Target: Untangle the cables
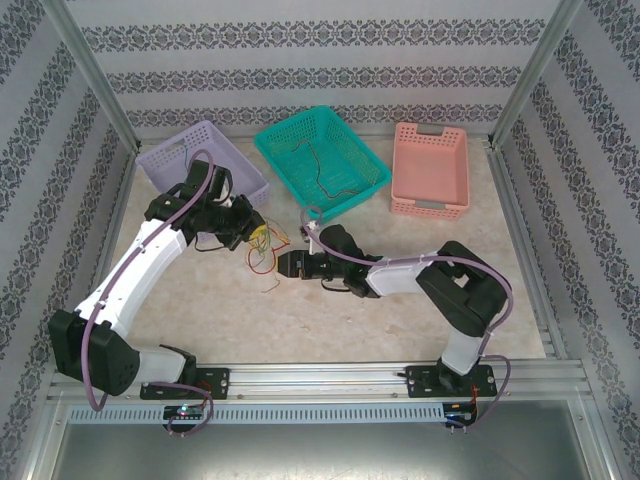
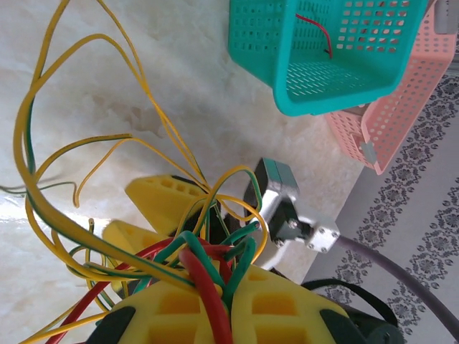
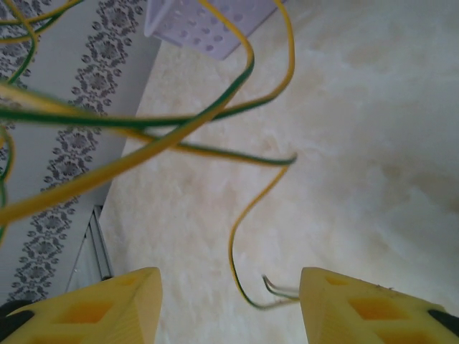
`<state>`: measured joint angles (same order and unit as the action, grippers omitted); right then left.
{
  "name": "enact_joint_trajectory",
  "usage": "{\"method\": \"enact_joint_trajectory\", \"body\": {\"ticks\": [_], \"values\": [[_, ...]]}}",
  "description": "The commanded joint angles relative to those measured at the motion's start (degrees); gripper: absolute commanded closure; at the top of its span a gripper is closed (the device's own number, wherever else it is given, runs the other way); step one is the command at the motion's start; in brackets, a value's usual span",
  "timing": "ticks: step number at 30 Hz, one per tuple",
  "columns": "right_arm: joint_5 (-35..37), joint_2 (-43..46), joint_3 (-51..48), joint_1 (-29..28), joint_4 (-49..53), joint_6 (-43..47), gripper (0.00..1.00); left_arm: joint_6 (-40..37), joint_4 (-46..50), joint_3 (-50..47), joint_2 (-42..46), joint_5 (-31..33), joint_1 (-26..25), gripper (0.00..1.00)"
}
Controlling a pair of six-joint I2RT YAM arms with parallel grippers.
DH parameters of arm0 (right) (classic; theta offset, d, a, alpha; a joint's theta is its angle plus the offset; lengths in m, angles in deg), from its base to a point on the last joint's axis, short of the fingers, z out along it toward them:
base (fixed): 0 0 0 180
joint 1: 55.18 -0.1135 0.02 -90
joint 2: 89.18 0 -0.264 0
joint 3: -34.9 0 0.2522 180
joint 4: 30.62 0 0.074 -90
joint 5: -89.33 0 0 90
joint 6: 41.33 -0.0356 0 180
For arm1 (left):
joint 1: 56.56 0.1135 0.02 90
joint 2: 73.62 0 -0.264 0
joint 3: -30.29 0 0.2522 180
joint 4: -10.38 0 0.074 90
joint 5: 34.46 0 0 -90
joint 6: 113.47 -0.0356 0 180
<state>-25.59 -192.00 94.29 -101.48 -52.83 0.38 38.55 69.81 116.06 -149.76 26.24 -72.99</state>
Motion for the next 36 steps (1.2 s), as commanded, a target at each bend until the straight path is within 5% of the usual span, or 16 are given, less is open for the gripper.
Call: {"method": "enact_joint_trajectory", "body": {"ticks": [1, 9, 15, 25, 32, 36], "values": [[-0.1, -3.3, 2.8, -0.6, -7.7, -2.6, 0.47, 1.3, 3.0, 2.1, 0.1, -2.0, -0.1, 1.0], [4.2, -6.3, 4.8, 0.5, -7.0, -4.5, 0.6, 2.2, 3.6, 2.8, 0.9, -3.1, 0.9, 1.0], [5.0, -4.0, 4.4, 0.9, -3.4, -3.4, 1.0, 1.2, 4.6, 2.8, 1.4, -3.2, 3.4, 1.0], [13.9, 21.1, -6.6, 8.5, 27.9, 6.7, 1.0, -5.9, 9.3, 2.4, 1.0, 2.4, 10.6, 1.0], [18.2, 40.7, -5.8, 25.2, 48.6, 11.8, 1.0, -8.4, 8.8, -1.3, 0.5, 7.5, 11.1, 1.0], [18.5, 44.8, 0.1, 33.6, 55.0, 13.9, 1.0, -10.3, 9.1, -4.0, 0.1, 10.9, 11.1, 1.0]]}}
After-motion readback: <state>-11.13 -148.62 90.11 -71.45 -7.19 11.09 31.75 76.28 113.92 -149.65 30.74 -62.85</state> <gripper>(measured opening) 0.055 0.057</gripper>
